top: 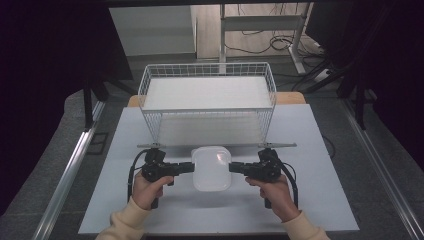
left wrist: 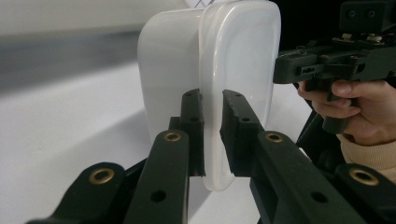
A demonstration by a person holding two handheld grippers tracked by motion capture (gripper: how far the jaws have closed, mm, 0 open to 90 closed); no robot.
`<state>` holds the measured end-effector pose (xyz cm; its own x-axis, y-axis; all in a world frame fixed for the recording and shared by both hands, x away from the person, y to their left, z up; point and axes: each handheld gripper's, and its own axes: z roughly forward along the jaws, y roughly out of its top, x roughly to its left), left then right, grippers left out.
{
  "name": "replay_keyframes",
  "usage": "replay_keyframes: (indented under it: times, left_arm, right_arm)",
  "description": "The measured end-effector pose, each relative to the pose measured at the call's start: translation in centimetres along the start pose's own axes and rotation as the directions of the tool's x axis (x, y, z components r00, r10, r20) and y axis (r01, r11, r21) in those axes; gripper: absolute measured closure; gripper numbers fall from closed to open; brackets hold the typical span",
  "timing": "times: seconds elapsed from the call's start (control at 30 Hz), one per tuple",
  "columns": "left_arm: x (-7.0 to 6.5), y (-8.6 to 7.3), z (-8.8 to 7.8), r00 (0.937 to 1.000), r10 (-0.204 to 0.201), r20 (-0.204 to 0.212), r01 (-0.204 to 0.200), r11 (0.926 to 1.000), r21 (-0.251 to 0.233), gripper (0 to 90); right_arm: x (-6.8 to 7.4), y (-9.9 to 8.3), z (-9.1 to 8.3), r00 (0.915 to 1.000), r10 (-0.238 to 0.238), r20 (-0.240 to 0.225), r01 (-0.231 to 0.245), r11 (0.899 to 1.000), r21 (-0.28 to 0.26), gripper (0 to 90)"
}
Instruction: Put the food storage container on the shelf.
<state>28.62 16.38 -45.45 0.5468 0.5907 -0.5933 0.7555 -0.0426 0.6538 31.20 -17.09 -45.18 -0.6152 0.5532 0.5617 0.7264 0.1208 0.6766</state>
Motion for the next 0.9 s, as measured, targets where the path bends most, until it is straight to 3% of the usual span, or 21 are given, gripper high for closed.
replay_keyframes:
  times: [0.4,0.9]
  left_arm:
    - [-1.2,0.8,-1.2,0.9986,0.052,-0.007,-0.053,0.998,-0.034,79.5]
    - [-1.9,1.7,-1.5,0.9957,0.091,-0.017,-0.092,0.9942,-0.056,79.3]
  right_arm:
    - [1.5,1.0,-0.9,0.9965,-0.083,0.01,0.084,0.996,-0.042,79.3]
    - [2.3,2.1,-1.6,0.9886,-0.146,0.035,0.148,0.987,-0.066,79.4]
